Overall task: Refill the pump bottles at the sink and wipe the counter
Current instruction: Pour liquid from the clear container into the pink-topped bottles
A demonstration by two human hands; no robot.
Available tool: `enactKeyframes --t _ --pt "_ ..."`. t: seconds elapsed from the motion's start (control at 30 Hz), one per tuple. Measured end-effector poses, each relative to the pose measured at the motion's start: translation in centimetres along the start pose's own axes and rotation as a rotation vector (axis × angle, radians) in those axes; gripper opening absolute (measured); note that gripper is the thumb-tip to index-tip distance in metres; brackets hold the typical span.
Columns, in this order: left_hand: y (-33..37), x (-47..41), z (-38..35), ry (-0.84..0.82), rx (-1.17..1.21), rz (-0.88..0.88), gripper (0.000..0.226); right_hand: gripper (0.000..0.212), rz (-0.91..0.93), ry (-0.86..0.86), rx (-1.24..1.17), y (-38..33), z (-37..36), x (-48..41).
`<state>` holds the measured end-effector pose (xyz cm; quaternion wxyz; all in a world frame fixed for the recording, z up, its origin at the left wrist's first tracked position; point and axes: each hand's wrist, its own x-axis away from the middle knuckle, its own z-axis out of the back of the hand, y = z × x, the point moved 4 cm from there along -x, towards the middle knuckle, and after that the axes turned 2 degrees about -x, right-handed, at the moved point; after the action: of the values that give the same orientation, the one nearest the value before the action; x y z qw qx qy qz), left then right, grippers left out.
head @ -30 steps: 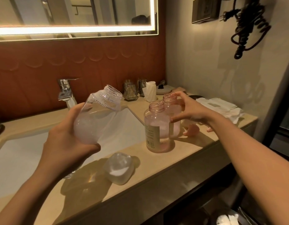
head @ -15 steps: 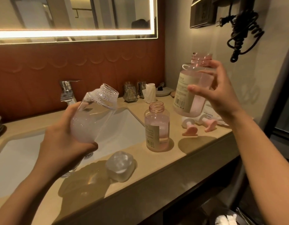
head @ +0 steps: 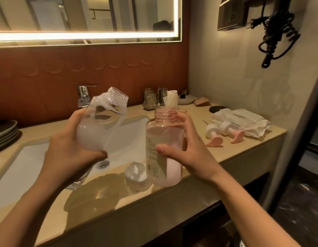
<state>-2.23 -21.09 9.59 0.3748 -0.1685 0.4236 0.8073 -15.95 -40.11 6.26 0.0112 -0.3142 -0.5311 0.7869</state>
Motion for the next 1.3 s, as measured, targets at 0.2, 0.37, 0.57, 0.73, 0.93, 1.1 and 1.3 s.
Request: enactKeyframes --t 0.2,0.37,0.57,0.73,0.93,1.1,1.3 --pt "-0.6 -0.1 1.7 0.032 0.066 -0.002 0.09 0.082 -0.053 0.01 0.015 1.1 -1.9 -1.3" --pt "-0.5 0.0 2.3 0.053 0.018 -0.011 0.092 0.076 -0.06 0.03 -0.058 1.6 -1.2 -1.8" --pt "-0.6 0.3 2.0 0.053 0.046 -0.026 0.092 0.08 -0.055 0.048 0.0 2.4 -0.5 -2.1" --pt "-0.6 0.4 1.5 0.066 0.025 -0.025 0.089 0.082 -0.062 0.065 0.044 3.2 0.8 -2.5" --pt "-0.7 0.2 1.1 0.08 0.018 0.0 0.087 0.082 -0.084 0.078 0.11 4.3 2.1 -3.1" --pt "-1.0 0.0 0.4 0.069 0.022 0.008 0.088 0.082 -0.082 0.119 0.167 5.0 3.1 -3.7" --pt "-1.2 -0.2 -0.5 0.054 0.024 -0.001 0.089 0.092 -0.103 0.116 0.169 5.6 4.5 -4.2"
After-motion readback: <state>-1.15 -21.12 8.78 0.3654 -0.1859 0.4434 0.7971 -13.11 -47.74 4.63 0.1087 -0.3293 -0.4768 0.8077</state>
